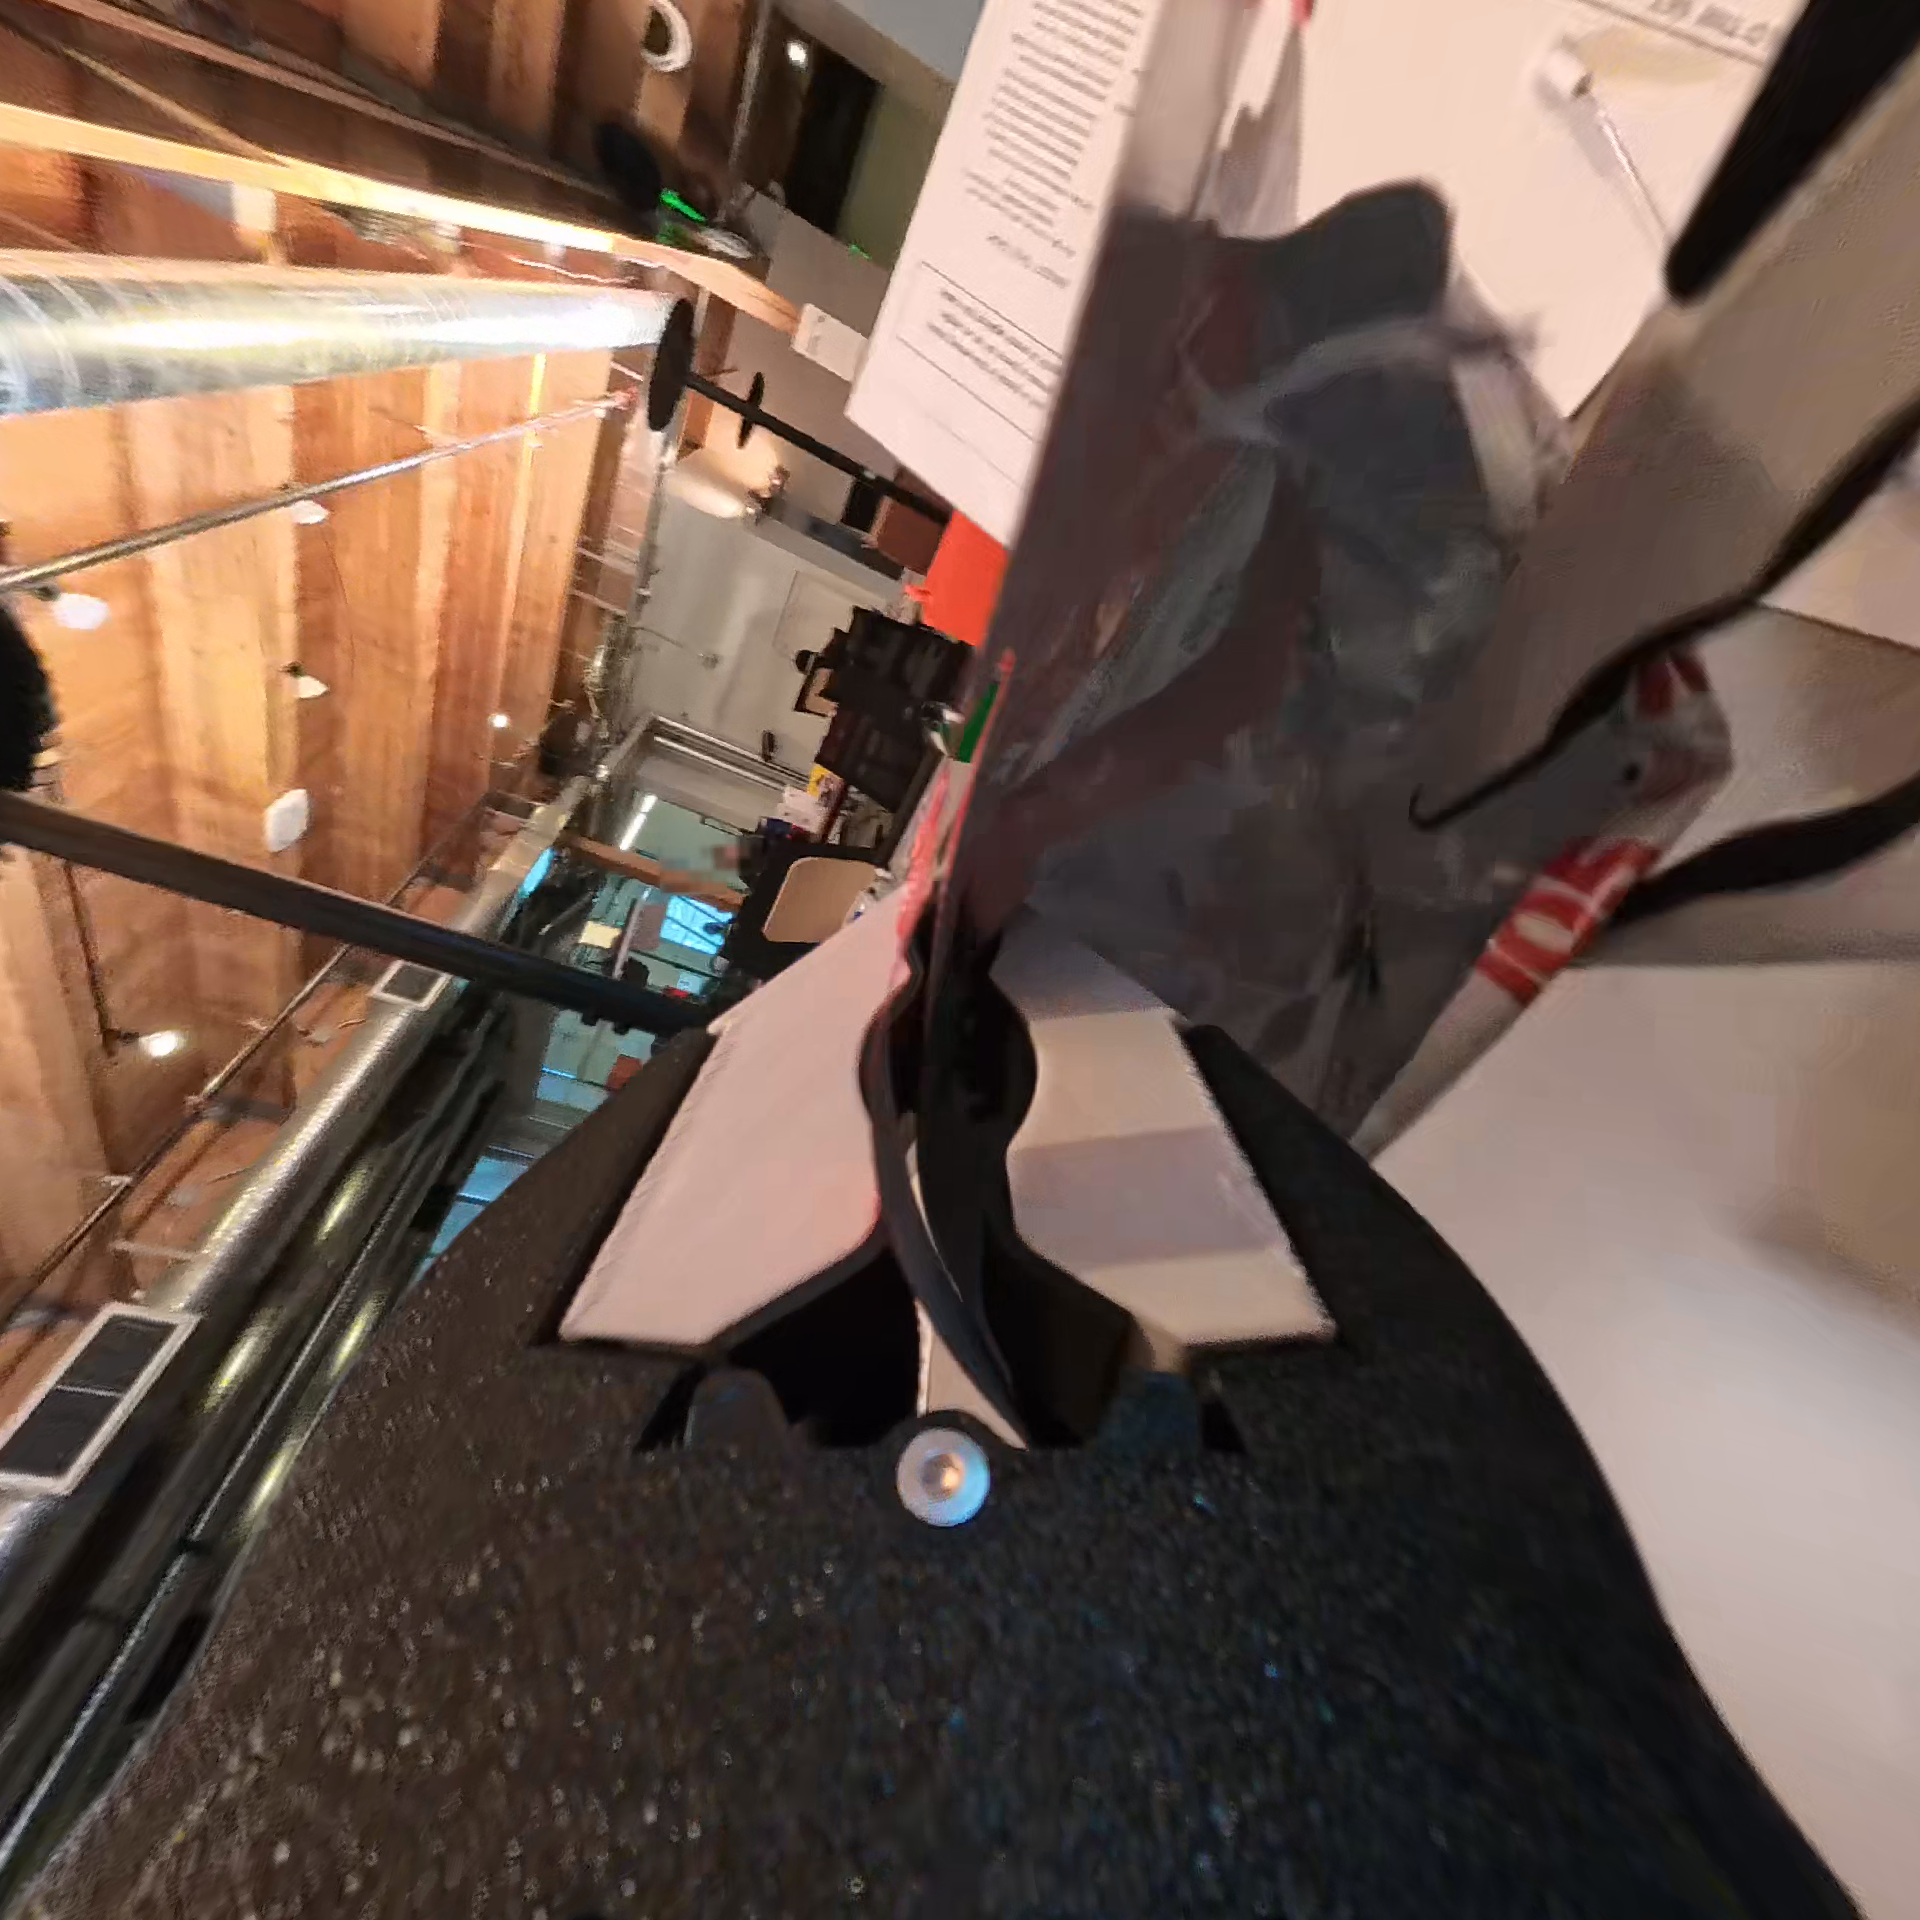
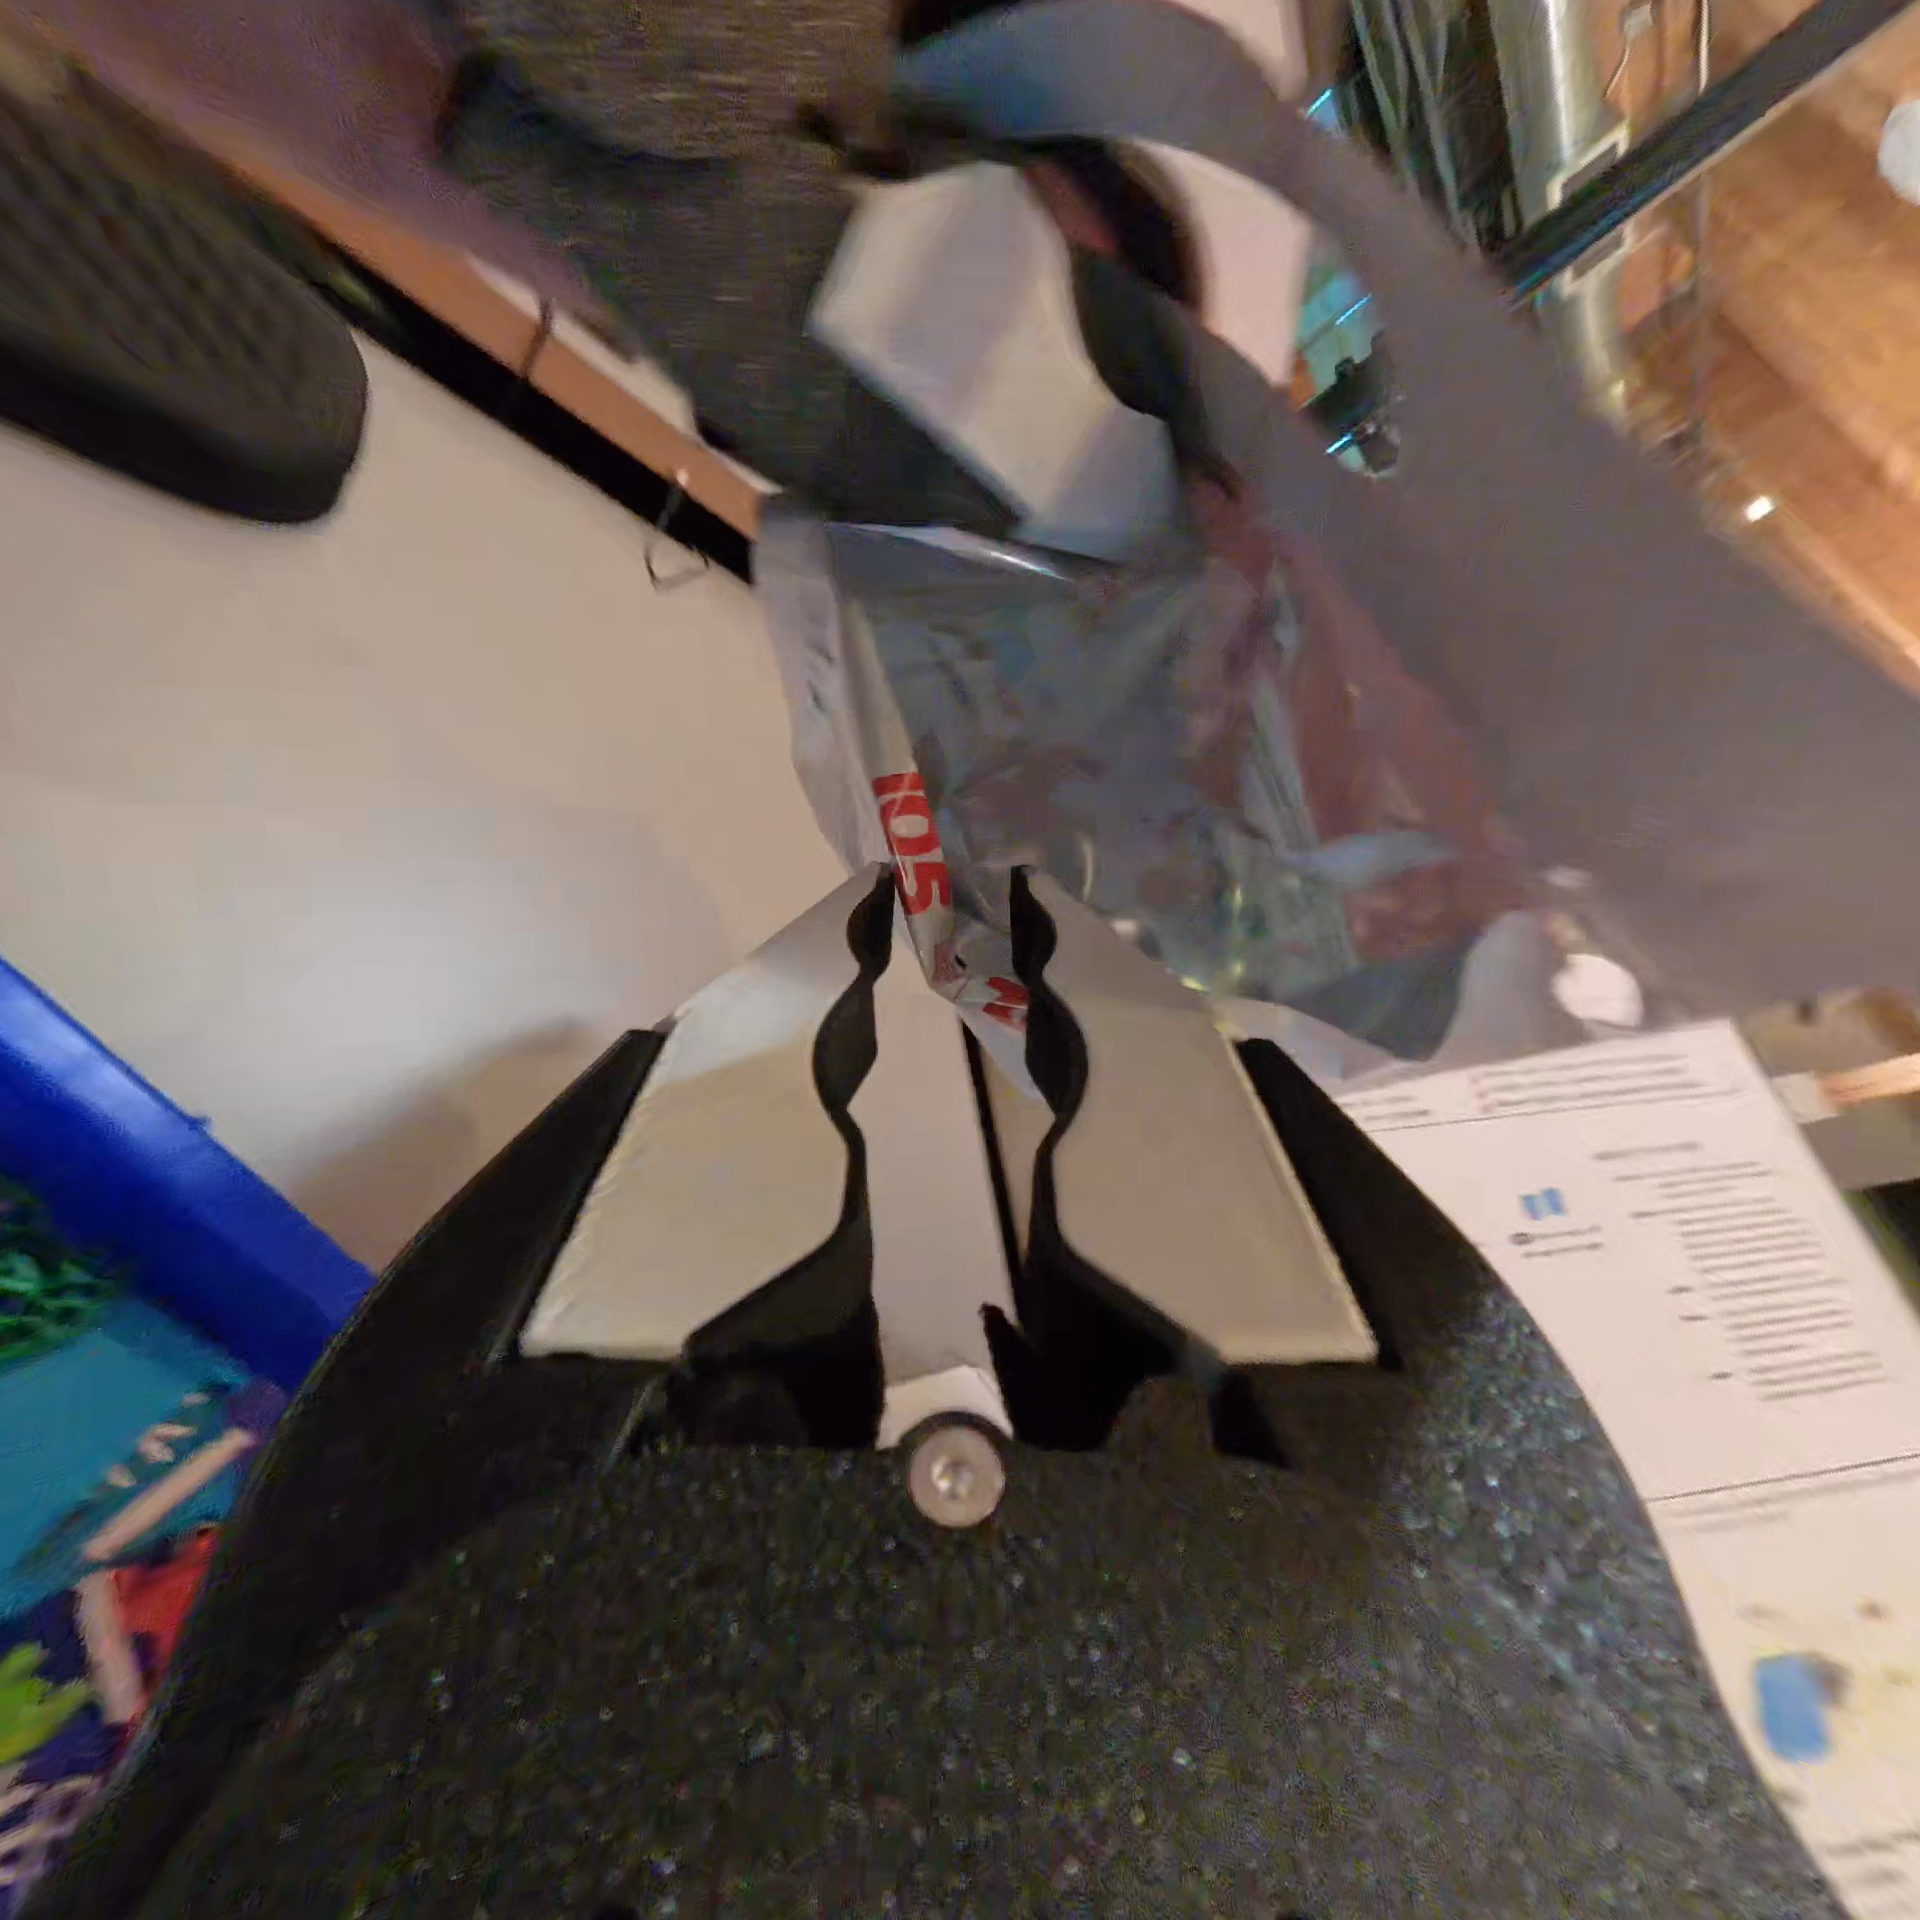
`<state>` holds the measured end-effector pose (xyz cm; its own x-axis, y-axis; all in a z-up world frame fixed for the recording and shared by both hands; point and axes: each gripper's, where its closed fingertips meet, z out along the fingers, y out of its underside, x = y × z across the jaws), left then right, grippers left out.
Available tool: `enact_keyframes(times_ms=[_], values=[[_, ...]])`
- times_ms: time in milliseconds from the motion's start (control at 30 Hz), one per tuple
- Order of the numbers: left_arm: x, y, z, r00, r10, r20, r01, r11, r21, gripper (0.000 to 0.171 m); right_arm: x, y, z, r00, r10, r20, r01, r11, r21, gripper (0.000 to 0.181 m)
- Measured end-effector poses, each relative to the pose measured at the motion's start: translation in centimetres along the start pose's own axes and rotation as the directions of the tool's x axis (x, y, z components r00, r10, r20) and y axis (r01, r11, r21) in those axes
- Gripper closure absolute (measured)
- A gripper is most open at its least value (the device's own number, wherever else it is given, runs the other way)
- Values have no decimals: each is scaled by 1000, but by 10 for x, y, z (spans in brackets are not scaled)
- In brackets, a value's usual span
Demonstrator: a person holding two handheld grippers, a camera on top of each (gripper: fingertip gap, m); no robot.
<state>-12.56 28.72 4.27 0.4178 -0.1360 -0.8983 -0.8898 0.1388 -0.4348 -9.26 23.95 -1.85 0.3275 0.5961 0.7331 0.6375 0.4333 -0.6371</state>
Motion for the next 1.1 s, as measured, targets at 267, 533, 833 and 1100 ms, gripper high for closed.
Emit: enact_keyframes(times_ms=[267,533,833,1100], values=[[-10,-3,-47,988,-142,63,140,990,36,171,14,-26,-23,981,192,7,-192,980,56,159],[8,22,-73,913,-408,7,407,912,52,171,-34,-31,-32,992,-66,108,68,998,-11,174],[53,100,-100,532,-839,-116,846,531,40,171,-82,-26,-23,803,-578,144,594,795,-119,181],[80,136,-125,541,-838,-75,838,545,-42,142,-113,-3,2,661,-627,411,709,702,-69,181]])
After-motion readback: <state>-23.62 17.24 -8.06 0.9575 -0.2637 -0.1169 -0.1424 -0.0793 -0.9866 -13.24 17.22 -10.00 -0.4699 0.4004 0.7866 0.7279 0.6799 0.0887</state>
